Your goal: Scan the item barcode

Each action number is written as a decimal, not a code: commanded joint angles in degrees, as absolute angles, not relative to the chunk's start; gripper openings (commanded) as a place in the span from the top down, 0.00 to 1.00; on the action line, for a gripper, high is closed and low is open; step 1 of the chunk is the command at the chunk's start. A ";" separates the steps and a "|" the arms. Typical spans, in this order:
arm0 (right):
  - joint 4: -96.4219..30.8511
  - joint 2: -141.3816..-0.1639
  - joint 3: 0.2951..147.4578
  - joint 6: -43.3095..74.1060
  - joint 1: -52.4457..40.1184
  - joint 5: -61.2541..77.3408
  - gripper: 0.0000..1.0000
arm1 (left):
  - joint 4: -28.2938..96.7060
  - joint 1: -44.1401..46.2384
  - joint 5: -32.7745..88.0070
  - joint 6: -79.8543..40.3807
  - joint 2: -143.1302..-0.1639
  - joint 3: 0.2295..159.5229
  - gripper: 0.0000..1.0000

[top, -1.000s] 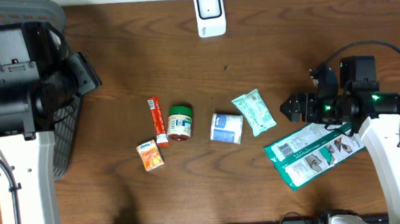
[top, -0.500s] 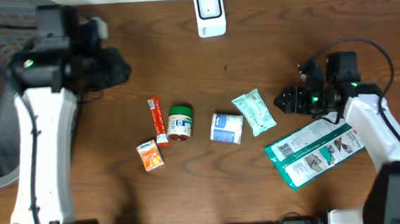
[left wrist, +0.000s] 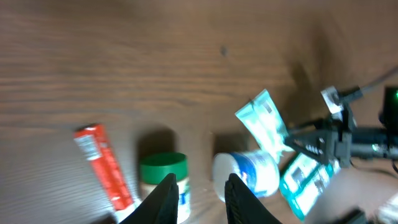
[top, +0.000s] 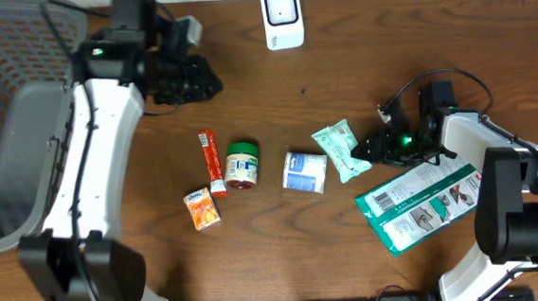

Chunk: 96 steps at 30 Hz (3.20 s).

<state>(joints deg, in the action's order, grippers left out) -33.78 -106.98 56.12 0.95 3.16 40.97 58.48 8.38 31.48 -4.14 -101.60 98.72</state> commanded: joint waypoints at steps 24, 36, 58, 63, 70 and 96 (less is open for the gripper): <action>-32.32 -110.54 53.76 0.19 2.31 40.77 0.99 | 50.57 27.44 40.73 0.19 -118.15 98.45 0.77; -34.98 -110.45 54.68 0.14 3.49 40.77 0.99 | 46.13 33.65 35.31 -1.32 -122.65 98.41 0.78; -36.47 -110.45 54.94 -0.32 5.17 40.51 0.99 | 42.54 40.69 25.91 -3.75 -124.44 96.49 0.81; -36.67 -110.45 54.94 -0.34 5.23 40.27 0.99 | 42.00 40.91 20.71 -3.75 -124.44 95.37 0.81; -36.69 -110.48 54.94 -0.34 5.21 40.27 0.98 | 35.68 40.91 20.69 -5.06 -124.44 91.02 0.81; -37.47 -110.50 52.88 0.60 4.01 42.30 0.63 | 33.93 40.97 20.69 -5.28 -124.44 88.92 0.81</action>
<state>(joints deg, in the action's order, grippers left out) -38.13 -109.27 54.87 -0.03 4.64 45.87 33.61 40.99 21.63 -4.71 -123.76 89.62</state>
